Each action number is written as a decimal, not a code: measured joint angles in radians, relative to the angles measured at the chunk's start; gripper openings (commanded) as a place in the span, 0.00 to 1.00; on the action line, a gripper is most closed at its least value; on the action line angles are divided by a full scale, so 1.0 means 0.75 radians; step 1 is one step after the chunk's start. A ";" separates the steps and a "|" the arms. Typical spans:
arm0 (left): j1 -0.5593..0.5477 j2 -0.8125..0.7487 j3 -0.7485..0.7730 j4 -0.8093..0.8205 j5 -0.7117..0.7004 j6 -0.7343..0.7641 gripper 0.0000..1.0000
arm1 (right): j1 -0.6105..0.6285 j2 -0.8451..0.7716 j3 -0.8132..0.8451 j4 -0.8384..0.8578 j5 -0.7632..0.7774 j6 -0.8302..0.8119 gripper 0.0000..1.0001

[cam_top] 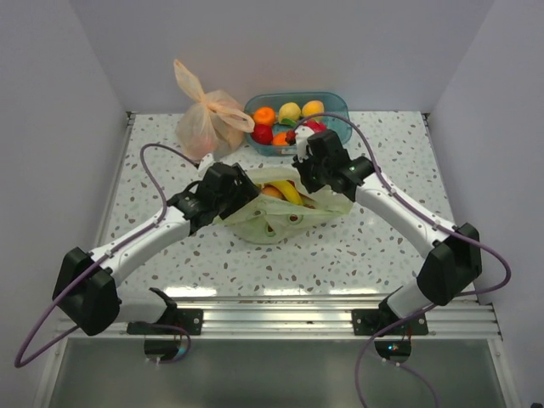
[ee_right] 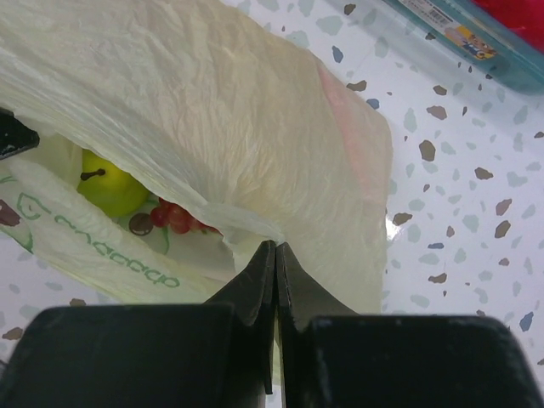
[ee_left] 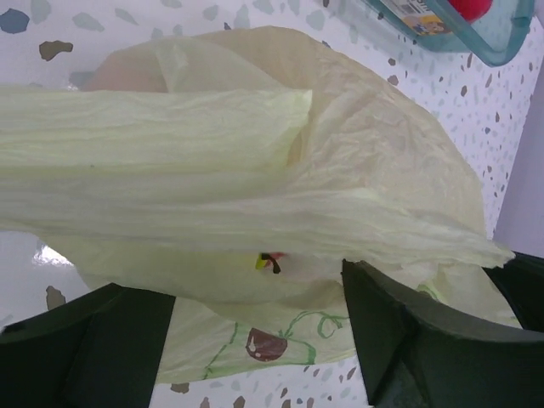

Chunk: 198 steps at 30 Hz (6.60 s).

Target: Untie the knot of the plastic bag and take out the fruit

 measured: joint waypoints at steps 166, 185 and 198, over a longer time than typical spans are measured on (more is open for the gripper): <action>0.251 -0.796 -0.411 0.082 -0.016 1.002 1.00 | -0.201 0.077 0.338 0.317 0.167 0.397 0.00; 0.251 -0.705 -0.471 0.084 -0.117 1.094 1.00 | -0.465 1.048 0.944 0.588 0.429 0.425 0.90; 0.251 -0.697 -0.472 0.092 -0.065 1.103 1.00 | -0.420 0.622 0.523 0.557 0.224 0.328 0.98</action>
